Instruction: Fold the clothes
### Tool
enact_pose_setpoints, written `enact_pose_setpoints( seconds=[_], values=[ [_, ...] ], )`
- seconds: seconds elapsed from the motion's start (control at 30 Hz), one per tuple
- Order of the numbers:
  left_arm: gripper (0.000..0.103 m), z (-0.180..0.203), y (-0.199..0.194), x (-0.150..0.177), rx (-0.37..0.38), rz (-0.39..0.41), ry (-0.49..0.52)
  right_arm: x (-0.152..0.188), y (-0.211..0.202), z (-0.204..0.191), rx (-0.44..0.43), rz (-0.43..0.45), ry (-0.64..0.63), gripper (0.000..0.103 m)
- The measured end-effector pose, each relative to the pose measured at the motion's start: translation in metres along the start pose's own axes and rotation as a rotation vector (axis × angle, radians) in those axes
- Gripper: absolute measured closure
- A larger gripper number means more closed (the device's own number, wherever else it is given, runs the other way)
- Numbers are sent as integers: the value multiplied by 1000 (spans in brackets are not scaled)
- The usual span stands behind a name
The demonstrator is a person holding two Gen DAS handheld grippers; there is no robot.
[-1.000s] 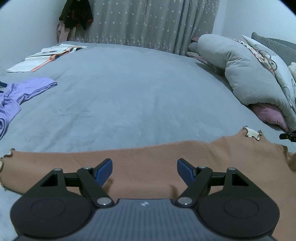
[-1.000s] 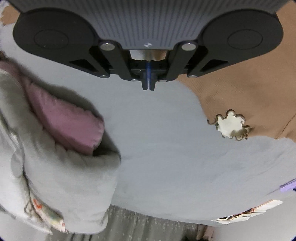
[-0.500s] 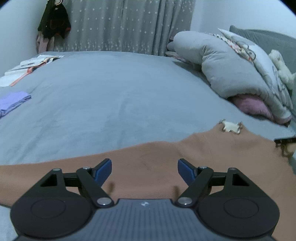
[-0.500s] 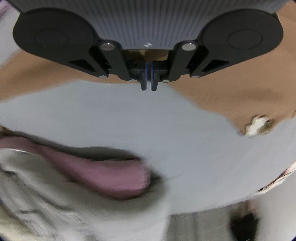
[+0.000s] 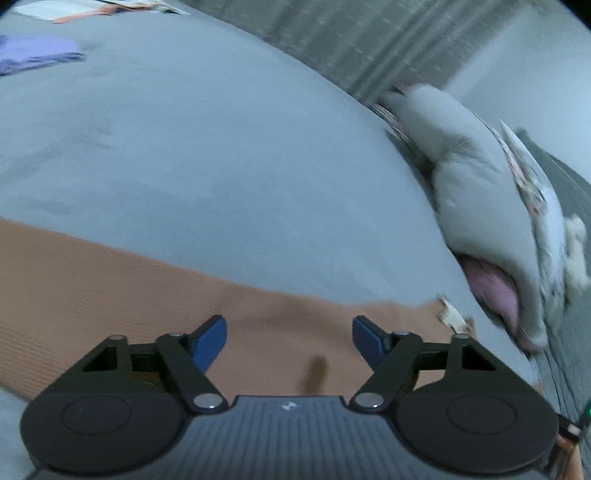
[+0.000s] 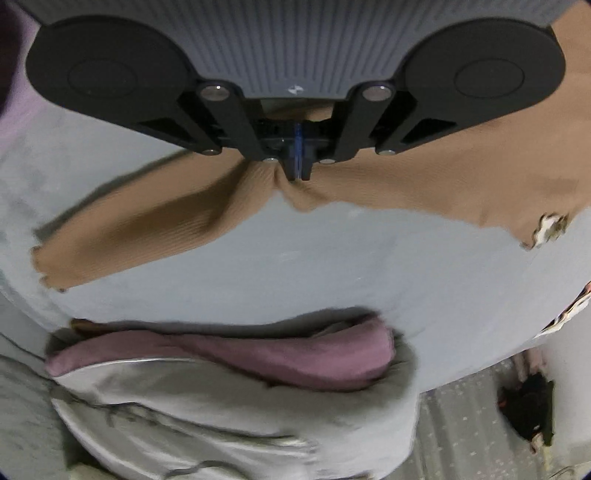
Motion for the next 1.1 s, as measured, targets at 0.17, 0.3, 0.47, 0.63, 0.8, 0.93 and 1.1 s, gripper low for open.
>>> enact_pose_setpoints(
  seconds=[0.17,0.3,0.47,0.63,0.8,0.93,1.1],
  values=[
    [23,-43,-56,-8,-159,78,-10,-22,-28,57,166,119,242,67],
    [23,-91,-79,2,-194,85,-183,-19,-20,95,300,55,451,64],
    [23,-113,-91,6,-177,104,-261,-13,6,112,345,4,593,64],
    [23,-112,-88,5,-202,109,-214,-11,35,123,374,5,705,64],
    [23,-107,-90,-1,-171,113,-184,-9,11,129,428,67,737,64],
    [22,-80,-84,-3,-178,135,-62,-15,11,143,443,9,728,61],
    [20,-58,-48,-1,-346,106,130,-14,33,144,418,-31,693,47]
  ],
)
Point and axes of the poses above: each gripper's, at about its wrist camera, not at the fingertips, and y roughly the way its jaws point, z to its right, x to its underside, the point moved 6 cm from there along y, roughly the way its jaws point, and after that the axes turned 8 degrees about -z, right-handed, at the moved point
